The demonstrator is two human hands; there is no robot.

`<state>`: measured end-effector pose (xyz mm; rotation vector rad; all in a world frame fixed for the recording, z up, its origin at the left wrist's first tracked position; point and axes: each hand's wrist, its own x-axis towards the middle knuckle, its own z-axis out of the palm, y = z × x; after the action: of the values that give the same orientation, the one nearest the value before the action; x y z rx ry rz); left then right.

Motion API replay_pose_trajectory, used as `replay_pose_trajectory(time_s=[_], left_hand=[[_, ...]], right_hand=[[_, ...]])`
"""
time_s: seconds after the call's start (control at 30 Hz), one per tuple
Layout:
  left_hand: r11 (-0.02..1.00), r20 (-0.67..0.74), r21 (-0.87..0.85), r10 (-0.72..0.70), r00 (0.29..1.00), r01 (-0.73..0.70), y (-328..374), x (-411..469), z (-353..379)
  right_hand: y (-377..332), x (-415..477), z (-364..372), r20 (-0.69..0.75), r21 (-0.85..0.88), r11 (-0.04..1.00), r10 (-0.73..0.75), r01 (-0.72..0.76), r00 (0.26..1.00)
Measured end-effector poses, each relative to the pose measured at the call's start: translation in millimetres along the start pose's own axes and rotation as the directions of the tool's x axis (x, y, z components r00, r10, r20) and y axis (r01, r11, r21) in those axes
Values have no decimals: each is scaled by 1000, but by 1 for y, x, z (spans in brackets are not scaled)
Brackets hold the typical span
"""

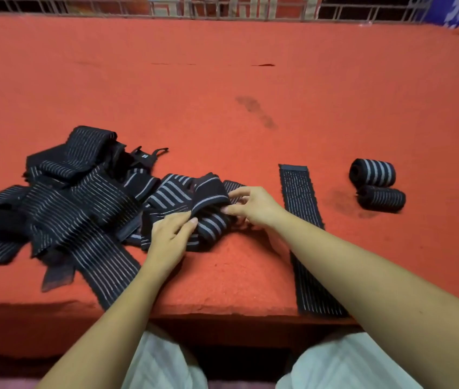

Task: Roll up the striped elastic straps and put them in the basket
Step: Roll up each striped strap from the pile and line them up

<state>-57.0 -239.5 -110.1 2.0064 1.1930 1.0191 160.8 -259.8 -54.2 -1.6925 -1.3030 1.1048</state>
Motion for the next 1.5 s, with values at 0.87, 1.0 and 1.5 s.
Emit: replay_pose_trajectory(time_s=[0.87, 1.0, 1.5], left_hand=[[968, -51, -106, -233, 971, 227, 32, 23, -35], [945, -42, -161, -293, 955, 283, 32, 17, -38], [863, -127, -457, -306, 943, 218, 37, 20, -33]], right_hand=[[-17, 0, 20, 126, -394, 875, -253, 283, 959], [-6, -4, 25, 172, -386, 887, -199, 251, 965], [-14, -39, -15, 111, -34, 995, -93, 98, 989]])
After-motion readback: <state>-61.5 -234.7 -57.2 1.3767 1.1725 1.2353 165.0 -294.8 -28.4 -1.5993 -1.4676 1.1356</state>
